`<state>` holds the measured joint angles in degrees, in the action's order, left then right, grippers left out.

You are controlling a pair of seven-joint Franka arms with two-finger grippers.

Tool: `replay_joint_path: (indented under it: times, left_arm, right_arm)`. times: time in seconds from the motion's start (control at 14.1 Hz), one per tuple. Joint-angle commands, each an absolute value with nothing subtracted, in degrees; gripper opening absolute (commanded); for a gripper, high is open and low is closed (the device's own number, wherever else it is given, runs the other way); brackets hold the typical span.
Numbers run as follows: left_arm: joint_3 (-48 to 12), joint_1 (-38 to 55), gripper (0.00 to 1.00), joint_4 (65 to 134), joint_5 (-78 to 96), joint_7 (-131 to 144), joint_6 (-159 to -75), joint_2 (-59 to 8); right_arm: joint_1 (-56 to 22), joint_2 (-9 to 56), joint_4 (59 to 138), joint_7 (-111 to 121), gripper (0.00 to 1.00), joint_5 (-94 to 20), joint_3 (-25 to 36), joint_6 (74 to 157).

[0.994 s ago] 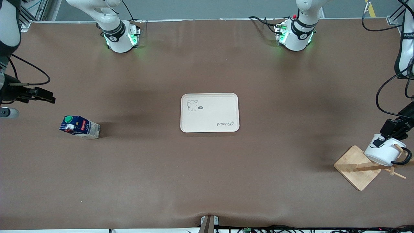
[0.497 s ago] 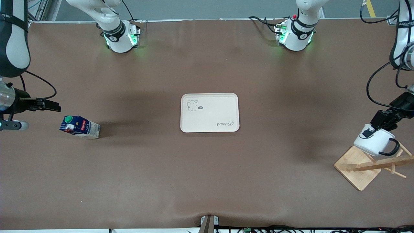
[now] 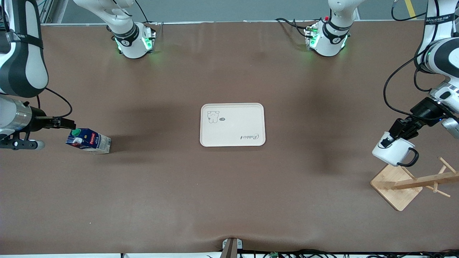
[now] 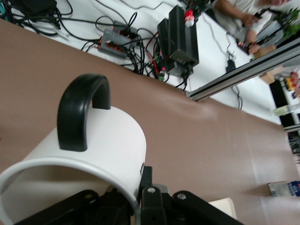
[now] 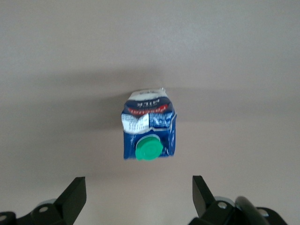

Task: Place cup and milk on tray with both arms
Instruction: 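Lift the mug off the stand while the right gripper grasps the milk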

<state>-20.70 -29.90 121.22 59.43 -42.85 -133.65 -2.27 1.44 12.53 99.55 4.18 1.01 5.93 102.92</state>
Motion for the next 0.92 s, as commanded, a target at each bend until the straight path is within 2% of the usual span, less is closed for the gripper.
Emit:
replay_joint_path:
  times: [0.0,0.5,0.85]
  left_arm:
    - [-24.0,-30.2,0.0,122.3,52.0,-33.3,-135.2,0.0]
    - [-36.9,-30.1,0.0,121.7,31.6,-3.1,-138.6,1.1]
    - [-46.1,-30.1,0.0,119.8,14.2,15.8,-138.3,-1.9]
  right_arm:
    - [2.7,12.4,103.2,5.0,1.0,1.6,5.4,107.8]
    - [3.6,16.3,103.5,5.8,1.0,0.9,5.4,111.5]
    - [3.6,16.7,104.9,5.7,1.0,0.5,5.4,113.1]
